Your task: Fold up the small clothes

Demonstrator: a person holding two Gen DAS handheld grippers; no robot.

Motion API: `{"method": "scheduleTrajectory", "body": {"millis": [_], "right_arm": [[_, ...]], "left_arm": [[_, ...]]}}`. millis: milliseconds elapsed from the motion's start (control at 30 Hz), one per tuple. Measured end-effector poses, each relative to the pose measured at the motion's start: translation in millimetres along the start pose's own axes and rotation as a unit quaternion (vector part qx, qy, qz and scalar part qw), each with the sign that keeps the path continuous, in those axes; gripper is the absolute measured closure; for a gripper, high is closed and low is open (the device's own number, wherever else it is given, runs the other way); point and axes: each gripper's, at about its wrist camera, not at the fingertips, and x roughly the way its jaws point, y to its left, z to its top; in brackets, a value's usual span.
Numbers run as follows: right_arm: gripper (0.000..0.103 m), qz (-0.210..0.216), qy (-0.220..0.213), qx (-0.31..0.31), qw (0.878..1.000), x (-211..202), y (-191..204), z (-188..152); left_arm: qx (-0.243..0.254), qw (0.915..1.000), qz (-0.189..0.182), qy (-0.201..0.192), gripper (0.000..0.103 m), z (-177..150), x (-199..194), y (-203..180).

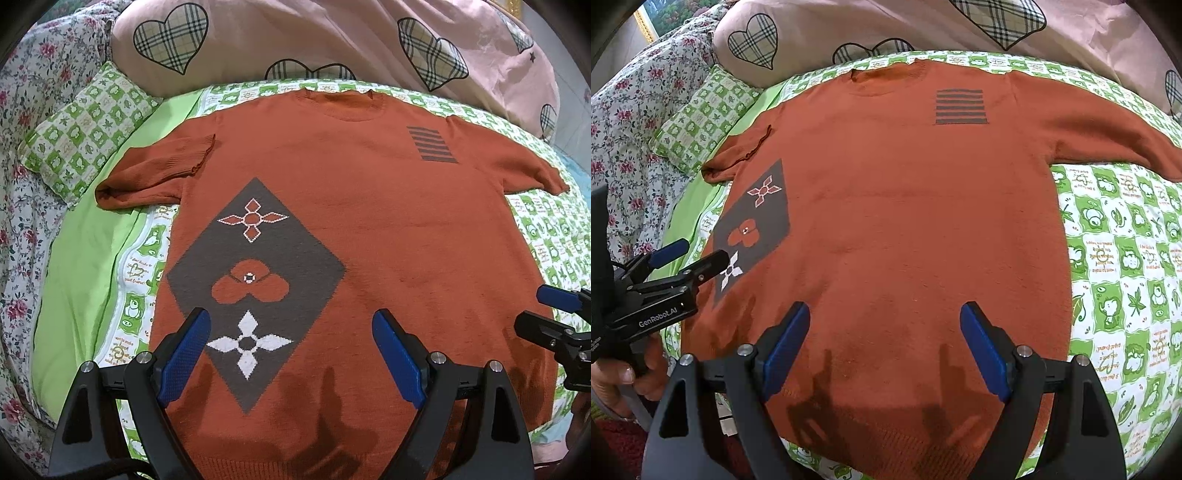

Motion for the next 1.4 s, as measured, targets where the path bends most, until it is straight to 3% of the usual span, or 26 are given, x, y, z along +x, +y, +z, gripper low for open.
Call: {"method": "scheduleTrajectory", "body": {"millis": [367, 500, 600, 867, 1100, 1400], "right_arm": [[0.019, 0.000, -0.015, -0.006, 1.000, 3, 2, 2], [0.019, -0.017, 0.029, -0.004, 0.999, 6, -2, 3], [0.019, -0.016, 0.038, 0.001, 0.999, 5, -3, 4], [0.019, -0.011, 0.024, 0.020, 0.999, 4, -17, 5], [0.019, -0.026, 0.002, 0.071, 0.997, -5, -62, 9], [0.019, -0.055, -0.028, 0.175, 0.983, -32, -155, 15]], "left_arm": [[0.003, 0.9999, 0.002, 0.016, 0.013, 2, 4, -1], [-0.001, 1.0000, -0.001, 0.008, 0.013, 3, 5, -1], [-0.001, 0.9999, 0.001, 0.013, 0.013, 3, 7, -1], [-0.014, 0.9997, 0.002, 0.020, 0.013, 7, 16, 7], [-0.019, 0.9994, 0.015, 0.025, 0.013, 15, 25, 14], [-0.017, 0.9990, 0.017, 0.036, 0.012, 39, 44, 9]]}}
